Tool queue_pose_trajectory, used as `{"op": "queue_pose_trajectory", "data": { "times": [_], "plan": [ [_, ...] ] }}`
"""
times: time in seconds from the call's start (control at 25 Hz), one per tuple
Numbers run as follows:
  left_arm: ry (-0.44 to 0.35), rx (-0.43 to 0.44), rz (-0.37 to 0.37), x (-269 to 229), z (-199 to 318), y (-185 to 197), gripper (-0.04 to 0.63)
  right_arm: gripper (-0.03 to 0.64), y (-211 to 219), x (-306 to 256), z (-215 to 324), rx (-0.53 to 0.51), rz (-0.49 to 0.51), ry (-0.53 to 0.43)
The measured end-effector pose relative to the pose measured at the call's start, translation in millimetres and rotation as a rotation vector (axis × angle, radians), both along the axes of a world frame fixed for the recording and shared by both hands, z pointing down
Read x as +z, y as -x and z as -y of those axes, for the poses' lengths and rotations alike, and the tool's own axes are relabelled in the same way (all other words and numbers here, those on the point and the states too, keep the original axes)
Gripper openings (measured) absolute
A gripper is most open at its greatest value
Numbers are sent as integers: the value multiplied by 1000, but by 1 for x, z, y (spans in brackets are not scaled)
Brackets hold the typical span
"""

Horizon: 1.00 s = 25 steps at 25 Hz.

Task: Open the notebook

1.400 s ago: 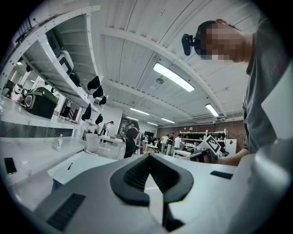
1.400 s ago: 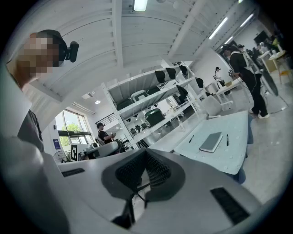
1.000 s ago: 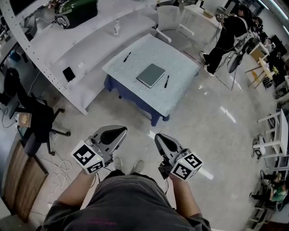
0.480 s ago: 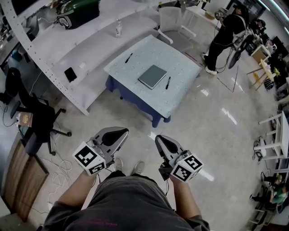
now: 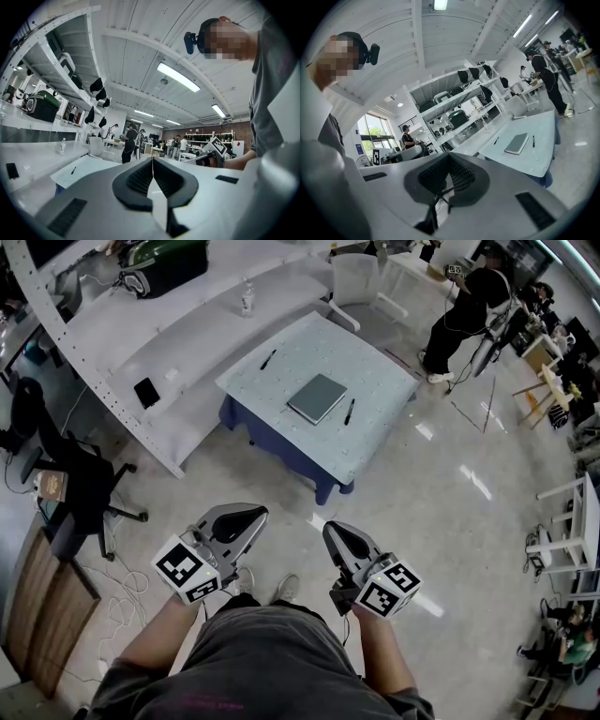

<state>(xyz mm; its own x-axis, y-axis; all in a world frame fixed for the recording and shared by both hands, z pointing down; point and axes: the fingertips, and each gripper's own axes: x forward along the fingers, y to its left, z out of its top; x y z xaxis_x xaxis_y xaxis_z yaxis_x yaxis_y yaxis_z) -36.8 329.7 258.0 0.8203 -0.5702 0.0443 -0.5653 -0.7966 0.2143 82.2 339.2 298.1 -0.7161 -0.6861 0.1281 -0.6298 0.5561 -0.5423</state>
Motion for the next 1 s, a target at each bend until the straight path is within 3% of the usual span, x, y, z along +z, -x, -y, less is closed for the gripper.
{"op": "queue_pose_trajectory", "data": {
  "times": [1.0],
  "plan": [
    [-8,-21,26,1,1,-5,121,3,-8,3,2,-1,8,-2]
  ]
}}
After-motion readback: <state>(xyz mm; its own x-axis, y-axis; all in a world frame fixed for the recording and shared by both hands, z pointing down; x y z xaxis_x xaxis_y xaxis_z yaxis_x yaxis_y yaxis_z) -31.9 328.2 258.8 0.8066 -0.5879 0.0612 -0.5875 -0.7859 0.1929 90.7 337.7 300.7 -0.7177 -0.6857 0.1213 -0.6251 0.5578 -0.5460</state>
